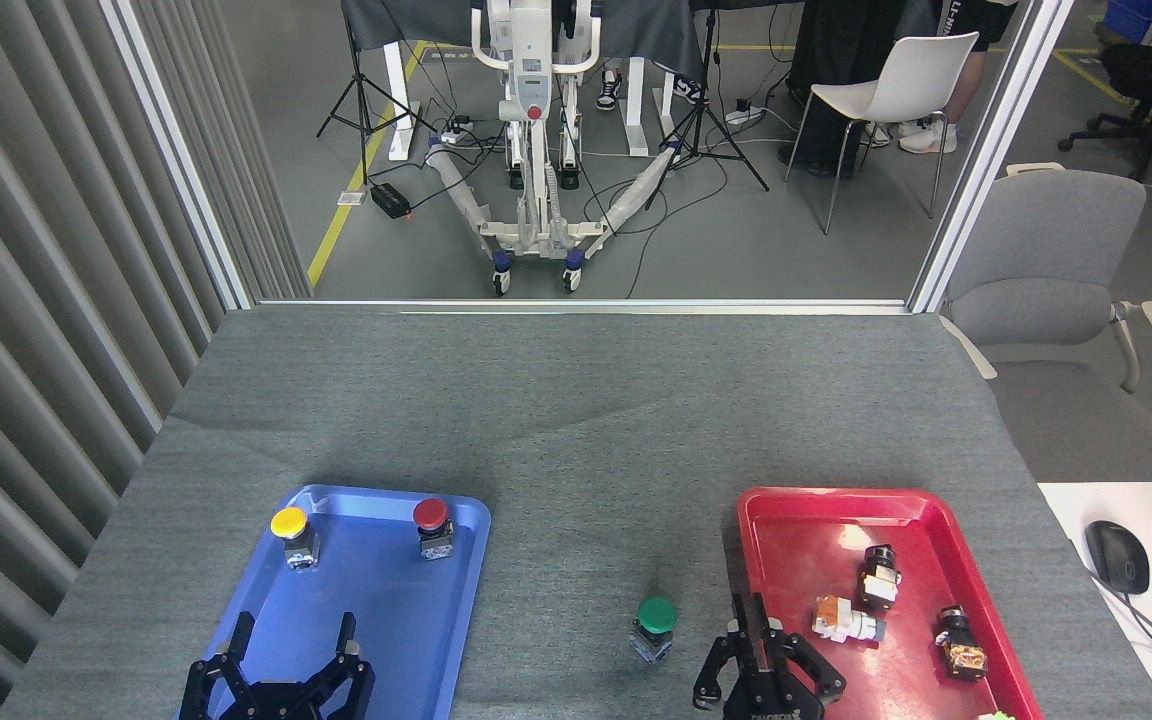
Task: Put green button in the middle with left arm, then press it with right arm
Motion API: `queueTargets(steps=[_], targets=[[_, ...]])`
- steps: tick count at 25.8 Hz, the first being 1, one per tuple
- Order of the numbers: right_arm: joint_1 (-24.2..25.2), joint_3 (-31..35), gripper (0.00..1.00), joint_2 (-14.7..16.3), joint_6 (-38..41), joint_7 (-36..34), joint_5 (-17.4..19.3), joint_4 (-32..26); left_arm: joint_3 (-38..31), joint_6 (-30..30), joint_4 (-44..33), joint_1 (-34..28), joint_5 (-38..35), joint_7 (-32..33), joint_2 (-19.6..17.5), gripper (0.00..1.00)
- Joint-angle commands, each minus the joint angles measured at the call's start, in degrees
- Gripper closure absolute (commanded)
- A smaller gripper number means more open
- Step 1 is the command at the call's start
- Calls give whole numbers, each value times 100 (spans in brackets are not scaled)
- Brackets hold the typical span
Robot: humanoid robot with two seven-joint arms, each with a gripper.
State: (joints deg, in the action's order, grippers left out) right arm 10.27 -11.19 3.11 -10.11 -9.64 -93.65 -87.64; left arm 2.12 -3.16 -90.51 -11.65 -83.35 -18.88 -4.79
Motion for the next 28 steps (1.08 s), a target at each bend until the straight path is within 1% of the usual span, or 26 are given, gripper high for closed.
queueTargets(steps=[1, 3, 5, 10, 14, 19, 25, 28], targets=[[300, 346, 0, 190, 203, -2, 145, -245, -18, 175, -19, -4, 38, -1, 4, 1], [432, 504, 0, 286, 308, -2, 277, -368, -62, 184, -19, -4, 38, -1, 4, 1], [538, 592, 0, 313, 379, -2, 409, -473, -141, 193, -19, -12, 38, -1, 4, 1], [731, 689, 0, 401, 396, -11, 550, -728, -291, 193, -19, -127, 65, -1, 13, 1], [889, 689, 0, 489, 458, -11, 734, -921, -361, 202, -19, -144, 285, -1, 4, 1], [924, 680, 0, 489, 431, 24, 752, -1053, -361, 219, -19, -144, 293, -1, 4, 1], [933, 680, 0, 489, 458, 42, 778, -1071, -361, 246, -2, -136, 302, 16, -13, 1], [933, 680, 0, 480, 458, 42, 778, -1071, -370, 527, 34, -118, 372, 86, -40, 1]])
